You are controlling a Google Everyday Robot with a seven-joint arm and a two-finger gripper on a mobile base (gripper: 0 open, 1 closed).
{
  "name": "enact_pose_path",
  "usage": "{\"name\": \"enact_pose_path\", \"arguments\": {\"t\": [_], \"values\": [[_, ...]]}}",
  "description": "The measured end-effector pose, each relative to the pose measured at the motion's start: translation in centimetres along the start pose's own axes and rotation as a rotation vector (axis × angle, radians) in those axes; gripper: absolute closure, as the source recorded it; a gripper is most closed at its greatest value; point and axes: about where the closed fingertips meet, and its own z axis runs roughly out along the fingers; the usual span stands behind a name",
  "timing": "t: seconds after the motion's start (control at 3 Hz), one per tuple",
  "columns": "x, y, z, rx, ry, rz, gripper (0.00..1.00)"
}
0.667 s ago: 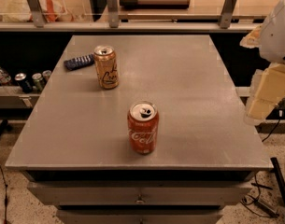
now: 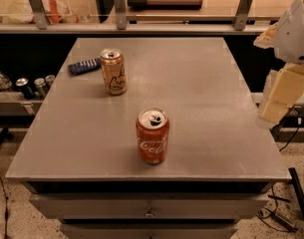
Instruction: Move orange can near coke can
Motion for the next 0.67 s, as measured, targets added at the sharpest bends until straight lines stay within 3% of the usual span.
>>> {"name": "enact_pose_path", "arguments": {"t": [0.33, 0.67], "values": [[-1.4, -1.7, 1.3, -0.003, -0.055, -0.026, 0.00], [-3.3, -3.5, 3.2, -0.022, -0.150, -0.031, 0.00]]}}
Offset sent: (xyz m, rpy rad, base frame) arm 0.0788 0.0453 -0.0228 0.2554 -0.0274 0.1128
